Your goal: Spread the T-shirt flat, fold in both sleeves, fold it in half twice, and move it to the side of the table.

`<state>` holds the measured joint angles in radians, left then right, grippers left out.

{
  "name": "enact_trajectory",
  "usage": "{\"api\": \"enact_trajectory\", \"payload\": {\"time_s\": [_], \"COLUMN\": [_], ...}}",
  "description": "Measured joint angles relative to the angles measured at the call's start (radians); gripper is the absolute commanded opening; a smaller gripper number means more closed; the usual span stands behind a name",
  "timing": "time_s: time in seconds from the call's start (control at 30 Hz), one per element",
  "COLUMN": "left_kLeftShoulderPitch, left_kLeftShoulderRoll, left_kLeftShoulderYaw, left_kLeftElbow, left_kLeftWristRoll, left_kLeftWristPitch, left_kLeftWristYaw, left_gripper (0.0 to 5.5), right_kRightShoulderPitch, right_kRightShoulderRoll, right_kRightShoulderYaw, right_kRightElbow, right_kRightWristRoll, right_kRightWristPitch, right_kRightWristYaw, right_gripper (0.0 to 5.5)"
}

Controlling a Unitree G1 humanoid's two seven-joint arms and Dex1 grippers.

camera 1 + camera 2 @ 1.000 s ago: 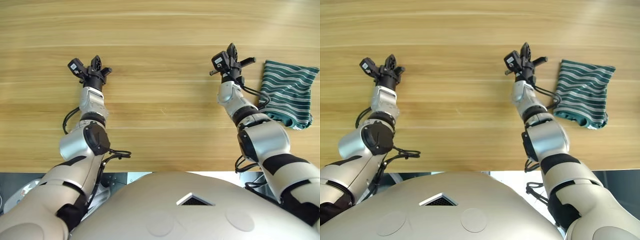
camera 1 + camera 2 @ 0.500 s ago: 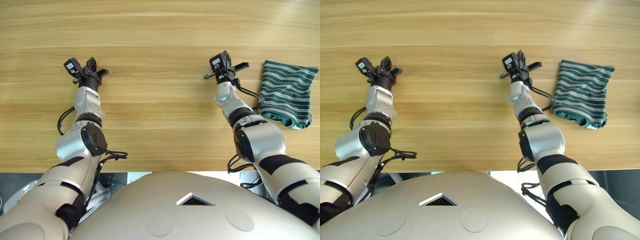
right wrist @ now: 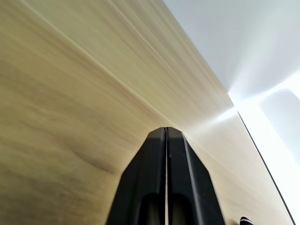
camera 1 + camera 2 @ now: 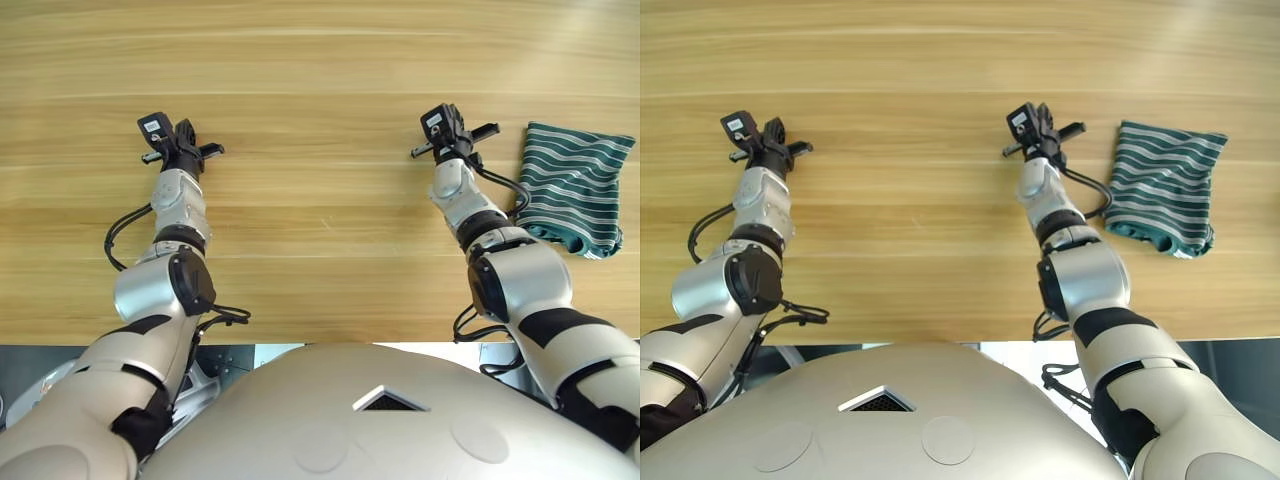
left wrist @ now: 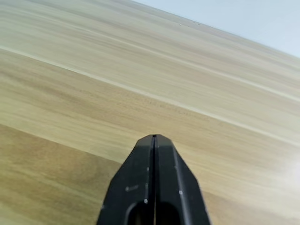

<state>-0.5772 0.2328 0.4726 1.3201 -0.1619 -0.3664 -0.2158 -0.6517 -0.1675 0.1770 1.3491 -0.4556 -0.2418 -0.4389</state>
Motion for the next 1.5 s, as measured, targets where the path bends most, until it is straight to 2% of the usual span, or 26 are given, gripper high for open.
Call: {"api": "enact_trajectory", "payload": {"time_s": [0.23, 0.73, 1.03, 1.5], "left_kLeftShoulderPitch": [-0.007, -0.006, -0.007, -0.008], "left_kLeftShoulderRoll": [-0.001, 0.003, 0.003, 0.001], "left_kLeftShoulderYaw": [0.03, 0.011, 0.009, 0.008], "left_kLeftElbow": [-0.001, -0.001, 0.0, 0.0], "left_kLeftWristRoll": [-0.022, 0.002, 0.003, 0.011], "left_kLeftWristPitch": [0.02, 0.021, 0.025, 0.025], "left_kLeftWristYaw": [-0.009, 0.0, 0.008, 0.012], "left_gripper": [0.0, 0.0, 0.0, 0.0], "right_kRightShoulderPitch": [0.001, 0.0, -0.029, -0.027], "right_kRightShoulderRoll": [-0.003, -0.005, -0.004, -0.009], "right_kRightShoulderYaw": [-0.01, -0.029, 0.069, 0.03], "right_kRightElbow": [-0.001, -0.005, -0.008, -0.008], "right_kRightWristRoll": [0.004, 0.011, -0.078, -0.045], "right_kRightWristPitch": [0.004, 0.02, 0.116, 0.133], "right_kRightWristYaw": [0.0, 0.025, -0.045, -0.039], "right_gripper": [0.03, 0.03, 0.03, 0.03]}}
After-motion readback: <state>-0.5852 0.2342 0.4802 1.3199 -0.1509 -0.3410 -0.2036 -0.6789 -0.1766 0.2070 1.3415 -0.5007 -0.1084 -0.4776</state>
